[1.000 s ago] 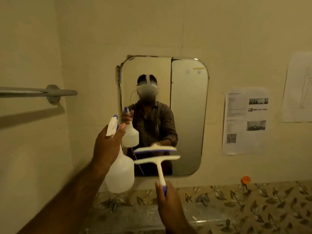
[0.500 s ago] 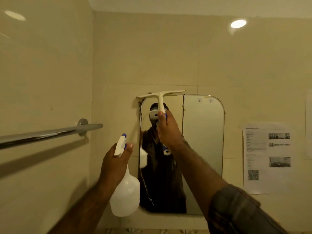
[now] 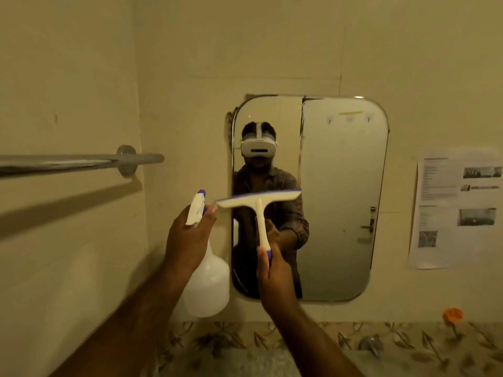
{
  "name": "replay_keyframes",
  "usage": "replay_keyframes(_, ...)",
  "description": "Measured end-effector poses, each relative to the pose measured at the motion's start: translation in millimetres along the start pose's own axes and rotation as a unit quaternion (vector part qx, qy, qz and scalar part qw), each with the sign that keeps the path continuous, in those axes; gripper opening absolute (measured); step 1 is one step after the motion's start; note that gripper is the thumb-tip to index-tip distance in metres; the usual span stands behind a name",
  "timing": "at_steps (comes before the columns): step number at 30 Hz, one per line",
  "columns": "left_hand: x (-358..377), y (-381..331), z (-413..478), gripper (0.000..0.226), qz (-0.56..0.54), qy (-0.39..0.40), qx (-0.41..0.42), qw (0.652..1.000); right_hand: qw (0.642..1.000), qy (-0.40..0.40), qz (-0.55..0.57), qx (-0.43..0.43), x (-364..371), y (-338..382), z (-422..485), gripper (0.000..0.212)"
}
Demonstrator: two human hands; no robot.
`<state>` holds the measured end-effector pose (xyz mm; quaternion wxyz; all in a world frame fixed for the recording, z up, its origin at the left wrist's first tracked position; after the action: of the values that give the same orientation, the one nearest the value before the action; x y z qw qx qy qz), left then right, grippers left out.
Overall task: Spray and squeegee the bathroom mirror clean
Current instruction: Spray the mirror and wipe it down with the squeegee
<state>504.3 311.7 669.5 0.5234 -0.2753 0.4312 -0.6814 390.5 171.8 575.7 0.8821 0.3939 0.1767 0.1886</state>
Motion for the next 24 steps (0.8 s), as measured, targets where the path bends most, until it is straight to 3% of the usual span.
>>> replay_keyframes(5, 13, 19, -1, 0.051, 0.014, 0.01, -0.018, 1.0, 0.992, 0.024, -0.072, 0.099, 5, -71, -73, 0.03)
replay_keyframes(10, 32, 25, -12, 0.051, 0.037, 0.04, -0.022, 0.998, 0.967, 0.073, -0.133, 0.203, 1, -117, -125, 0.008)
replay_keyframes(14, 46, 22, -29, 0.046, 0.041, 0.067, -0.009, 0.997, 0.961, 0.018, -0.137, 0.239, -19, -116, -133, 0.005)
replay_keyframes(18, 54, 8, -38, 0.042, 0.028, 0.073, 0.021, 0.997, 0.982, -0.074, -0.085, 0.149, -60, -64, -87, 0.029)
replay_keyframes(21, 58, -6, -37, 0.04, 0.013, 0.094, 0.028, 0.995, 0.996, -0.064, 0.013, 0.065, -86, 3, -26, 0.038)
replay_keyframes(24, 64, -15, -36, 0.042, -0.017, 0.123, 0.023, 0.992, 0.998, -0.05, 0.033, -0.033, -111, 69, 52, 0.038)
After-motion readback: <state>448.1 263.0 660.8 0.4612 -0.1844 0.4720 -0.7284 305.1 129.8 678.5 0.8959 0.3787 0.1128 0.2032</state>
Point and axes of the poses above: each hand's wrist, its own z-axis towards the middle knuckle, its own x-axis out of the palm, y = z × x, the point moved 4 cm from there along z, towards the middle knuckle, and after that the axes turned 4 degrees about -x, right-handed, at the moved point
